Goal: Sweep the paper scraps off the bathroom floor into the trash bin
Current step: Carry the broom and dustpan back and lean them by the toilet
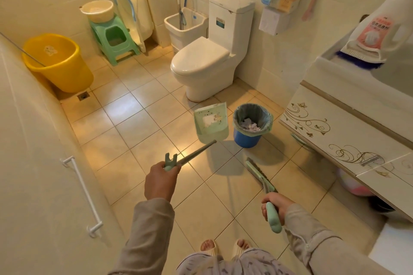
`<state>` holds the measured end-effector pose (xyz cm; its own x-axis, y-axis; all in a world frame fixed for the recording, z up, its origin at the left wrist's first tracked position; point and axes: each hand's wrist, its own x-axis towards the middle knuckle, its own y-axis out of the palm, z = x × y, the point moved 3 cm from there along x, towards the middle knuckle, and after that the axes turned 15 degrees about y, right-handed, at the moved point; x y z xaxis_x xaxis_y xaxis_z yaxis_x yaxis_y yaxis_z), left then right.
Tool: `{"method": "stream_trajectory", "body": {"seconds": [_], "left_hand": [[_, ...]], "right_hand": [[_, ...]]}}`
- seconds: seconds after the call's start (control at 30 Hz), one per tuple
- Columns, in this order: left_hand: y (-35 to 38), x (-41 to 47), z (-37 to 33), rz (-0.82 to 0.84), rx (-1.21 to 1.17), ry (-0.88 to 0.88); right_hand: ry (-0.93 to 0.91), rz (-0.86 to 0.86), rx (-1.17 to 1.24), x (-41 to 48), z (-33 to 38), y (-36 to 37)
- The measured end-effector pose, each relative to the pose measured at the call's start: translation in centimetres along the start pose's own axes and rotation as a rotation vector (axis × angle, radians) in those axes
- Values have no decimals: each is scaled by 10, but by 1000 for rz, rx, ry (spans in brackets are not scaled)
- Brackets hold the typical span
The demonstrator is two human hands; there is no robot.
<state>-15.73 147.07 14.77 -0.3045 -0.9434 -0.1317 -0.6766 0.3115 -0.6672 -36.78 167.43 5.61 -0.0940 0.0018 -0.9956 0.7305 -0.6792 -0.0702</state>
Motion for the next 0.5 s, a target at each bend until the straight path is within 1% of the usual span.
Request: {"method": "stream_trajectory", "body": {"seconds": [0.07,0.17,0.33,0.4,0.5], "left_hand": [[0,1,3,51,46,-14],[0,5,10,147,215,-34],[-16,9,44,228,351,-151],[-20,6,56,306,420,-166],[-20,9,62,430,508,-141]], "right_hand": [[1,-3,5,1,3,5],[11,4,13,2,5,14],[5,43,71,3,7,28],[5,43,82,4,6,31],[12,39,113,4,7,36]]}}
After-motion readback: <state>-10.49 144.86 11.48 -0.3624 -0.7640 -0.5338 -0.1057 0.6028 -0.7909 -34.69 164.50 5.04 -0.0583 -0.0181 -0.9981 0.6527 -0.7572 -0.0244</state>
